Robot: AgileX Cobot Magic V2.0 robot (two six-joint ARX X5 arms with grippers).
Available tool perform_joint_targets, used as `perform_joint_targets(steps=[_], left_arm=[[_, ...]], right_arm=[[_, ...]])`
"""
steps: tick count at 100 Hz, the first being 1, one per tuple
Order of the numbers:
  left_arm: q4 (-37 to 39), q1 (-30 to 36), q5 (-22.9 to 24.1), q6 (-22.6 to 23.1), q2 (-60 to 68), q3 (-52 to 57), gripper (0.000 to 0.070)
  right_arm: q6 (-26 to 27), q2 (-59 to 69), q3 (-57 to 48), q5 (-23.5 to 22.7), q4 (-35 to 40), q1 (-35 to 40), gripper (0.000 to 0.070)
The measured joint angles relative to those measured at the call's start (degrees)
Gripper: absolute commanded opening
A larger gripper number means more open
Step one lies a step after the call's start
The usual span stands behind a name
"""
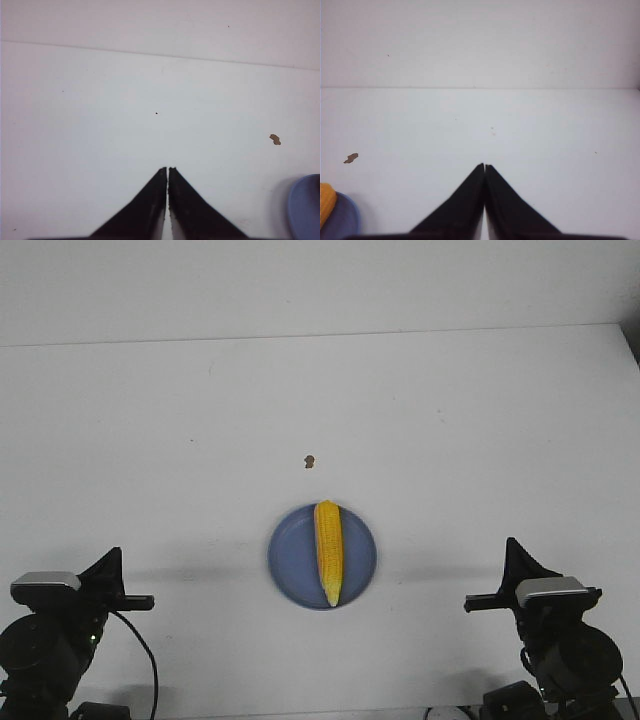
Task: Place corn on plate with both arms
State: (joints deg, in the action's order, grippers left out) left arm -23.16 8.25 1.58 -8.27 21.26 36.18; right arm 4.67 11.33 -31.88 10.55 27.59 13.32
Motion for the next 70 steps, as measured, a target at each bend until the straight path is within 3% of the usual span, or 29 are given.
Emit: perform_joint_targets(steps=[45, 70], left_arm=[[0.59, 0.0, 0.07, 0.0, -0.02, 0.0, 0.0015], [12.37, -1.88, 0.09, 0.0, -6.29, -6.27, 0.0014]], right_arm=[[0.0, 0.0, 0.0, 0.0, 0.0, 0.0, 0.0003], [0.0, 0.0, 0.0, 0.0, 0.0, 0.0, 0.0003]])
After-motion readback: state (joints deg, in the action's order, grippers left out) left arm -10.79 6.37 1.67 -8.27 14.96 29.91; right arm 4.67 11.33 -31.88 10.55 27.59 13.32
